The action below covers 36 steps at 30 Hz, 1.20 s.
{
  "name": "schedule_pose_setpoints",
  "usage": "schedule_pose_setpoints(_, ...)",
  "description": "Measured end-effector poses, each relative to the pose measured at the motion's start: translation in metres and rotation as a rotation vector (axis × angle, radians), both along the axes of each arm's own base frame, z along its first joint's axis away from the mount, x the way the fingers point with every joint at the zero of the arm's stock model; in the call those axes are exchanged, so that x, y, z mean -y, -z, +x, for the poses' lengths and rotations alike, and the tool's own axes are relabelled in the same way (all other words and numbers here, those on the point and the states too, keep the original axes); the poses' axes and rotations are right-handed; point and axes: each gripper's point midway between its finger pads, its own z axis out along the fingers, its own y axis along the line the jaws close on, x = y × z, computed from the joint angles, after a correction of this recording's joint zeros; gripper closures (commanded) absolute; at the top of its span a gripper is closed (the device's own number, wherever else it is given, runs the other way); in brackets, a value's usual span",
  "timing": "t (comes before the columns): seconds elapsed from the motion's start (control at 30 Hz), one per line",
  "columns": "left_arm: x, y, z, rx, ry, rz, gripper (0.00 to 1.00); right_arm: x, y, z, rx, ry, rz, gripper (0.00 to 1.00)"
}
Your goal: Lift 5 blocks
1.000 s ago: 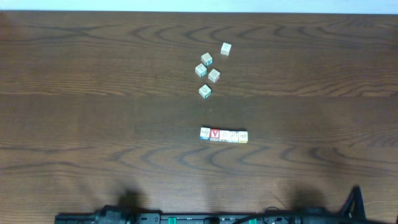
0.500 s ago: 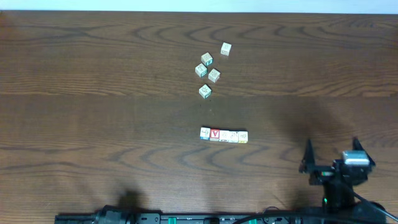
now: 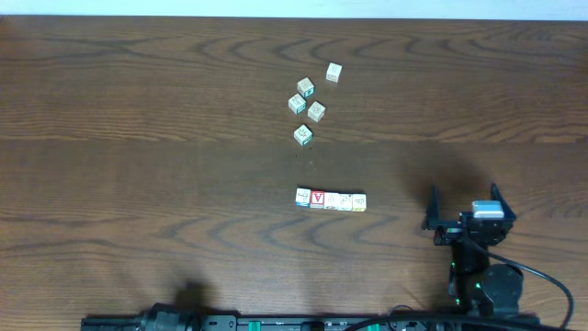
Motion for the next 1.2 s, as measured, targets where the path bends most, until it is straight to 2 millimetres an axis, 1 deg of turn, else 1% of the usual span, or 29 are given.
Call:
schedule_pose_setpoints(0.07,0.000,0.000,0.000,0.000,0.000,0.000,0.23,0.000,0.014,0.002,-0.019,0.000,0.008,0.01)
schedule_pose_setpoints(0.13,0.000,0.000,0.000,0.000,0.000,0.000,0.22,0.000,0.021,0.003,-0.031,0.000,0.011,0.01)
schedule_pose_setpoints(0.3,0.000,0.000,0.000,-0.001,0.000,0.000,0.23,0.002,0.020,0.003,-0.026,0.007,0.017,0.01)
schedule_pose_setpoints(0.9,0.000,0.000,0.000,-0.001,0.000,0.000,0.22,0.000,0.020,0.003,-0.026,-0.006,0.018,0.01)
schedule_pose_setpoints(0.93,0.000,0.000,0.000,-0.001,0.000,0.000,0.08,0.000,0.020,0.003,-0.026,-0.006,0.018,0.01)
schedule_pose_setpoints(1.1,0.001,0.000,0.000,0.003,0.003,-0.008,0.08,0.000,0.020,0.003,-0.026,-0.006,0.018,0.01)
schedule_pose_setpoints(1.2,0.004,0.004,0.008,-0.008,0.012,-0.040,0.08,0.000,0.020,0.003,-0.027,-0.006,0.018,0.01)
